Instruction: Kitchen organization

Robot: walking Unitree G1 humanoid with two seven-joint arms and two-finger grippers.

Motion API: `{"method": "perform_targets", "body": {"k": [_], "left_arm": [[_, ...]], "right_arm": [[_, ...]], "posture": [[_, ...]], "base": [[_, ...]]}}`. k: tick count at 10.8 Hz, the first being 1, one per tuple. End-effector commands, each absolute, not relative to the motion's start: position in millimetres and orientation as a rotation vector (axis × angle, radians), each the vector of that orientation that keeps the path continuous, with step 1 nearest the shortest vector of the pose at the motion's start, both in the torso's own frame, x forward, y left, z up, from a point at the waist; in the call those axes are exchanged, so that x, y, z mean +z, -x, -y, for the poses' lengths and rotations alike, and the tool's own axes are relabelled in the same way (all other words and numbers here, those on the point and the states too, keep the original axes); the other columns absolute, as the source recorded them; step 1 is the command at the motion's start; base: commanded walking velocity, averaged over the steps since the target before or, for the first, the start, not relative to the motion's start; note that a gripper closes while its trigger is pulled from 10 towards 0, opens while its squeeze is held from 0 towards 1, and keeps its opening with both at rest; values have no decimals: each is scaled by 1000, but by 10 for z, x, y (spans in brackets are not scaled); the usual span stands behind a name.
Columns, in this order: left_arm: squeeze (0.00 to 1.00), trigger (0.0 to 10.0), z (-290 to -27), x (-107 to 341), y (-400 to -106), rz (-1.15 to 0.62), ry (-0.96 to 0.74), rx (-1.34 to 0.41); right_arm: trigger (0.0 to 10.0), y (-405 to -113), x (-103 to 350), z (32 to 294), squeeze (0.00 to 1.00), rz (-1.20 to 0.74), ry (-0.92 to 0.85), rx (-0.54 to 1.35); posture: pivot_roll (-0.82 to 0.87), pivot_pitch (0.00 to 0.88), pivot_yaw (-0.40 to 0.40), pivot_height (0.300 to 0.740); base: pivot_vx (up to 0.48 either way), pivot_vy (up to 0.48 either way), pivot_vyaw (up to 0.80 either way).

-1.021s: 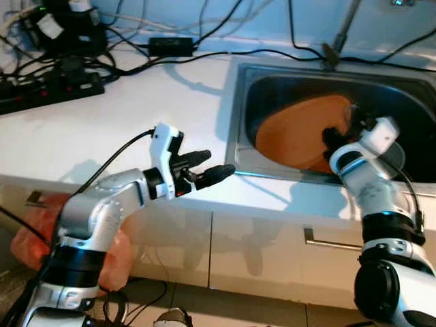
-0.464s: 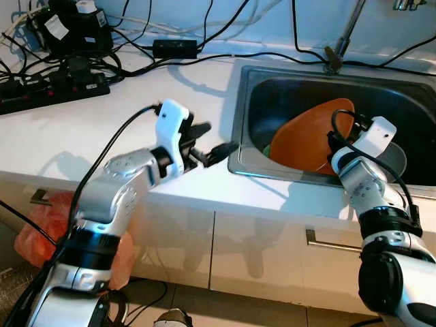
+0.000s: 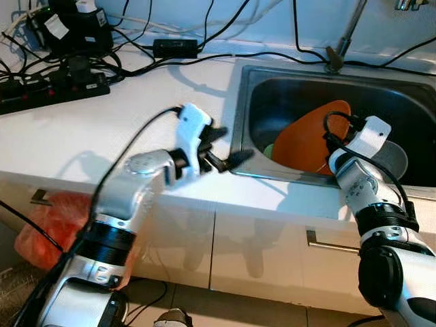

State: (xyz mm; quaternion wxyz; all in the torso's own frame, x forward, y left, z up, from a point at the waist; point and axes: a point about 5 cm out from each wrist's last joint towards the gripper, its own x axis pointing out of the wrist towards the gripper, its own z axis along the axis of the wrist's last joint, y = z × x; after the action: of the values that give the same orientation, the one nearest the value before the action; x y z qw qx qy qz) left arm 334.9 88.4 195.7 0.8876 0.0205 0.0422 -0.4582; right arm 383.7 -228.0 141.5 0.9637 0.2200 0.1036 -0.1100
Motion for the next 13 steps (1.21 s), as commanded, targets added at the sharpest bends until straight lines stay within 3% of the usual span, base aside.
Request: {"method": "perform_targets", "body": {"k": [1, 6, 13], "left_arm": [[1000, 10000, -848, 1974, -3367, -80, -64, -968], [1000, 10000, -866, 1976, -3387, -71, -61, -960], [1000, 10000, -945, 1981, -3407, -38, -45, -893]], "right_arm": [[10000, -3703, 1074, 2280, 1000, -335, -441, -249], [10000, -3685, 1026, 2285, 1000, -357, -428, -266], [10000, -3716, 1272, 2499, 1000, -217, -151, -329]], "posture": [[154, 91, 29, 740], [166, 89, 18, 740], [160, 80, 12, 740]], "base": [[0, 0, 0], [0, 0, 0], [0, 0, 0]]}}
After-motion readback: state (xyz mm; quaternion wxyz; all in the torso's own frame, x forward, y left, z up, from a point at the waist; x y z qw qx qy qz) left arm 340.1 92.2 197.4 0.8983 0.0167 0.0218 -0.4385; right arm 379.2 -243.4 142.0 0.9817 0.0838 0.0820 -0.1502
